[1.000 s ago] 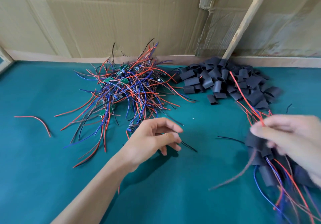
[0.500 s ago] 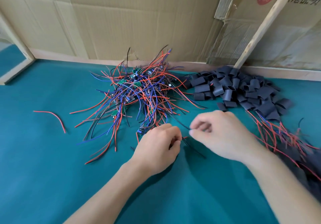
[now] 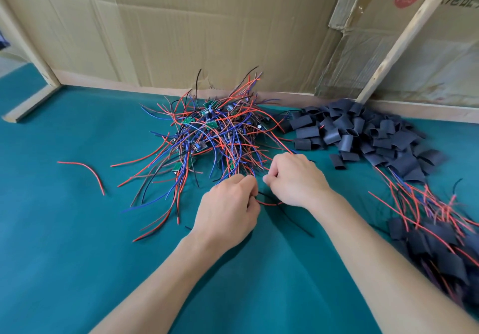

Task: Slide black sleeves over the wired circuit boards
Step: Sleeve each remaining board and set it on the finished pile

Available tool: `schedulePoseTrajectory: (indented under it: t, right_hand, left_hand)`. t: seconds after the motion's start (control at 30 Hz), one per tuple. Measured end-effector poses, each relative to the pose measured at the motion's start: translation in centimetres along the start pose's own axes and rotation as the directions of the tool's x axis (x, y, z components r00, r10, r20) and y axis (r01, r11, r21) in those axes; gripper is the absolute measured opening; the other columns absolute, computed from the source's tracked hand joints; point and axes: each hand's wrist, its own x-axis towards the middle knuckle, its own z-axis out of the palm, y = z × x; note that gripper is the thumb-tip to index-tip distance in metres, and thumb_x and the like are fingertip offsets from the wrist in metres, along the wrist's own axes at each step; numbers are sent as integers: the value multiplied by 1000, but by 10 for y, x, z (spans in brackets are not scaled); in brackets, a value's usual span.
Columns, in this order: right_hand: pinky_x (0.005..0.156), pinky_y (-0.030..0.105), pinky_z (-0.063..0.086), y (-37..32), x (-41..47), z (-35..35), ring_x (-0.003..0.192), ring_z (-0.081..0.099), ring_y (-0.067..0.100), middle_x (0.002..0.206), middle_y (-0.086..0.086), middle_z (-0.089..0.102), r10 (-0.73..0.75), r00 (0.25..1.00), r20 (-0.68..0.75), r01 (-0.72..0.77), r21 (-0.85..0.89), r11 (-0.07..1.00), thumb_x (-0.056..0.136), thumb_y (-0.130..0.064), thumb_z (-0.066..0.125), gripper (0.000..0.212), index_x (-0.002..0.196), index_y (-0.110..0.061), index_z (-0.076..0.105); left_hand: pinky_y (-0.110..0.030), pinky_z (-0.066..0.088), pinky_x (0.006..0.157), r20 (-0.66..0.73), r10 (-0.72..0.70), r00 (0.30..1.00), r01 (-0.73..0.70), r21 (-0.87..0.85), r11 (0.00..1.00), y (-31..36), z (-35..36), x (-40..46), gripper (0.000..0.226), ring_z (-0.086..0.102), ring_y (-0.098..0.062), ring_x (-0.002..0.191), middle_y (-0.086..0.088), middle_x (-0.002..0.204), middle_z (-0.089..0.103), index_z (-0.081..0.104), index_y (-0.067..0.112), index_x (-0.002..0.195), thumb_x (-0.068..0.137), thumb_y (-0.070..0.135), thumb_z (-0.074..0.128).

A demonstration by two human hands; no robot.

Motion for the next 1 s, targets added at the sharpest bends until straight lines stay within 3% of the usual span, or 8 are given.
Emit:
schedulePoseTrajectory:
  t: [0.17, 0.33, 0.5, 0.63, 0.8, 0.87, 0.93, 1.0]
  right_hand:
    - [80, 44, 57, 16, -11, -8, 93, 63, 35, 87, 3, 70, -26, 1000, 9, 26, -10, 1000, 89, -29, 66, 16, 82, -16, 68]
    - [65, 17, 42, 38, -18, -13, 84, 61, 12, 67, -14, 70, 16, 999, 34, -24, 269, 963, 84, -22, 79, 16, 88, -31, 67]
    - [65, 22, 44, 65, -41, -21, 65, 61, 3, 66, -15, 71, 88, 996, 29, -92, 415, 905, 82, -21, 83, 14, 86, -32, 76]
    - [66, 32, 46, 78, -77, -25, 60, 54, 11, 64, -6, 63, 87, 996, 33, -89, 619, 780, 84, -11, 79, 25, 83, -36, 80]
    - [52, 19, 44, 74, -112, -34, 60, 53, 12, 72, 11, 64, 127, 985, -117, 34, 852, 522, 86, 2, 73, 31, 89, -28, 83]
    - [53, 19, 44, 67, -123, -41, 61, 52, 14, 76, 17, 65, 117, 978, -174, 101, 879, 466, 84, 2, 73, 30, 91, -25, 83]
    - [55, 19, 45, 57, -134, -47, 62, 53, 13, 74, 14, 66, 60, 972, -227, 171, 860, 482, 83, 1, 74, 30, 91, -27, 83]
    - [59, 19, 47, 46, -146, -48, 64, 58, 11, 78, 10, 72, -51, 971, -232, 223, 811, 541, 80, -3, 78, 28, 89, -29, 83]
  left_hand:
    - [-40, 53, 69, -1, -28, 1000, 28, -46, 999, 1, -1, 1, 7, 55, -24, 80, 10, 86, 57, 55, 24, 93, 88, 20, 56]
    - [-39, 53, 70, -6, -46, 999, 45, -50, 998, 2, -1, 2, 9, 57, -23, 82, 13, 88, 58, 57, 26, 95, 88, 21, 56]
    - [-40, 53, 70, -3, -57, 998, 57, -80, 995, 1, -1, 1, 10, 57, -22, 80, 13, 83, 59, 58, 25, 94, 87, 19, 57]
    - [-38, 52, 70, -37, -68, 997, 56, -269, 962, 4, -3, 2, 12, 55, -16, 70, 8, 76, 63, 64, 23, 86, 85, 12, 61]
    - [-10, 38, 65, -120, -27, 992, -25, -410, 912, 15, -7, -1, 12, 56, -6, 74, 15, 85, 64, 74, 21, 93, 89, 20, 63]
    - [-12, 39, 66, -93, -20, 995, -23, -431, 902, 18, -7, -2, 20, 56, -3, 75, 15, 89, 65, 76, 23, 97, 91, 32, 59]
    - [-22, 50, 70, 97, -68, 993, 115, -640, 760, 24, -7, -2, 31, 64, -8, 78, 5, 93, 74, 75, 18, 103, 93, 40, 56]
    - [-26, 56, 67, 343, -102, 934, 356, -859, 367, 32, -8, -2, 43, 71, -17, 77, -10, 97, 77, 69, 5, 111, 96, 44, 60]
